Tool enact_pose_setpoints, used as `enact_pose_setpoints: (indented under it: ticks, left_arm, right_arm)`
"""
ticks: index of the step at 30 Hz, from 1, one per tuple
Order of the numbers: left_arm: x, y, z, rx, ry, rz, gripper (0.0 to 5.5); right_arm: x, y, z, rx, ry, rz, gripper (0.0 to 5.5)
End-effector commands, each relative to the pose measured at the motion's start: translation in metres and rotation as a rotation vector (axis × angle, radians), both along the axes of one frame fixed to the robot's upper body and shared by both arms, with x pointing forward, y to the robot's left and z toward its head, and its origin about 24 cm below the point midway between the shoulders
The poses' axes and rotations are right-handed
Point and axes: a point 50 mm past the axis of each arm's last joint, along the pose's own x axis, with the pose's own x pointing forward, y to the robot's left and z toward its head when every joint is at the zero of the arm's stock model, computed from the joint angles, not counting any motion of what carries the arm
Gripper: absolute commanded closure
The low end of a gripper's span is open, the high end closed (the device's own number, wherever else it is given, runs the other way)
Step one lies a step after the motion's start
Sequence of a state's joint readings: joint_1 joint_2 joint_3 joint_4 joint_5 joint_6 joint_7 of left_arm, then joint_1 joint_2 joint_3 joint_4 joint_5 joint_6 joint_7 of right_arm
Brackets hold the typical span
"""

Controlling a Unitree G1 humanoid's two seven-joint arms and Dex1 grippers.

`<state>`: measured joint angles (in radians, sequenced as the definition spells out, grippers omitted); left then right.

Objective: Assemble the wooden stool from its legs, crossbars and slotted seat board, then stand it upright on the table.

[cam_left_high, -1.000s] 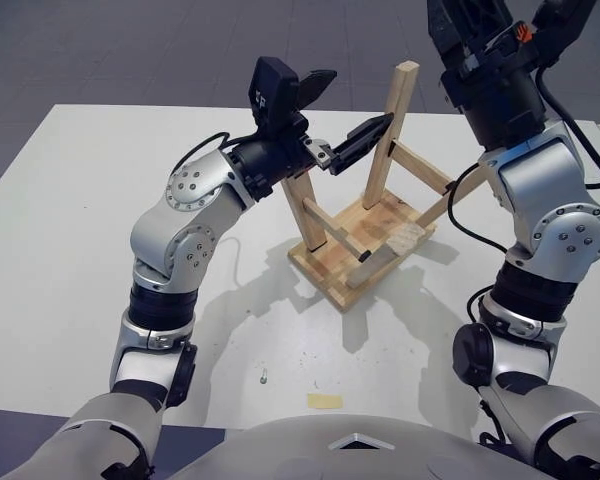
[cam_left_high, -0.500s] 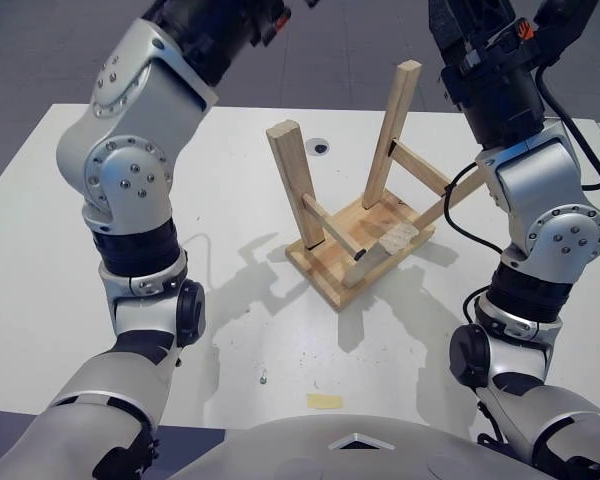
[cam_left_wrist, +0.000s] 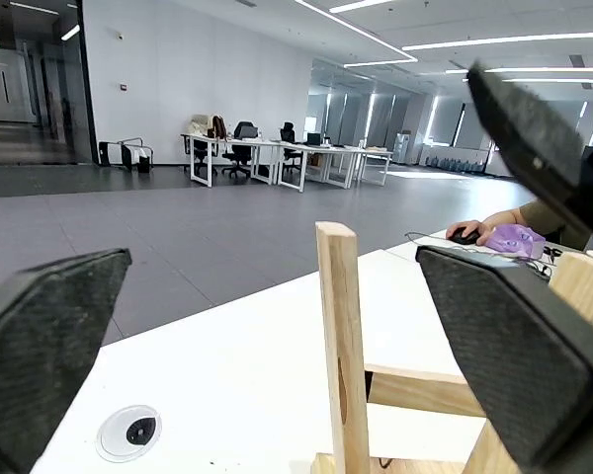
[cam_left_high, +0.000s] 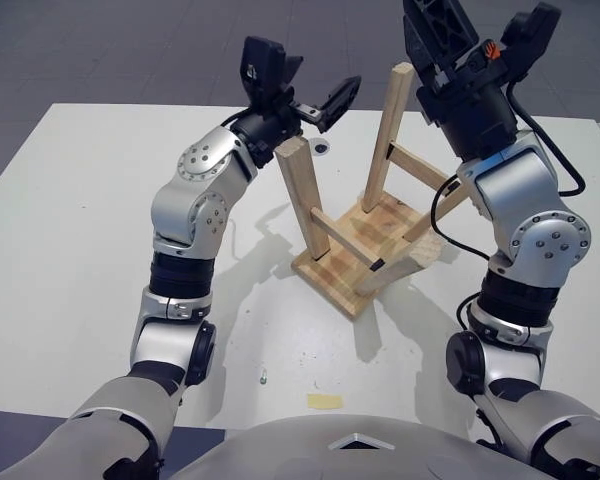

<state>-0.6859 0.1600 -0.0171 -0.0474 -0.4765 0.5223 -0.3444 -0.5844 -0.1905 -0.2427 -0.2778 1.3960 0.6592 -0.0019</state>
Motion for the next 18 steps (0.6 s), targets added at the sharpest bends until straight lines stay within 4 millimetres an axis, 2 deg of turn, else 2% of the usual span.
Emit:
enact_pose_setpoints:
  ticks: [1,5,7,9,12,14,16,18]
  left_arm:
    - [0.000,0.011,0.015,-0.049,-0.022,0.065,0.14]
    - [-0.013,0.016,0.056,-0.167,-0.101,0.027,0.14]
    - [-0.023,0.015,0.066,-0.186,-0.102,-0.017,0.14]
    - [-0.032,0.014,0.064,-0.161,-0.088,-0.059,0.14]
    - [-0.035,0.006,0.030,-0.090,0.040,-0.090,0.14]
    - [-0.038,-0.010,-0.009,0.008,0.151,-0.125,0.14]
    - [-0.043,-0.020,-0.039,0.097,0.203,-0.133,0.14]
    - [-0.045,-0.022,-0.052,0.125,0.223,-0.120,0.14]
  right_arm:
    - [-0.001,-0.001,-0.001,-0.003,-0.012,0.000,0.10]
    - [-0.004,-0.001,0.002,0.003,-0.024,0.002,0.10]
    - [-0.004,-0.002,0.004,0.005,-0.030,0.000,0.10]
    - [-0.004,-0.002,0.006,0.005,-0.037,-0.002,0.10]
    - [-0.004,-0.003,0.005,-0.006,-0.031,-0.010,0.10]
    - [-0.004,0.000,-0.002,-0.046,-0.005,-0.020,0.10]
    - [-0.004,0.003,-0.005,-0.072,0.009,-0.017,0.10]
    - [-0.005,0.004,-0.007,-0.087,0.012,-0.017,0.10]
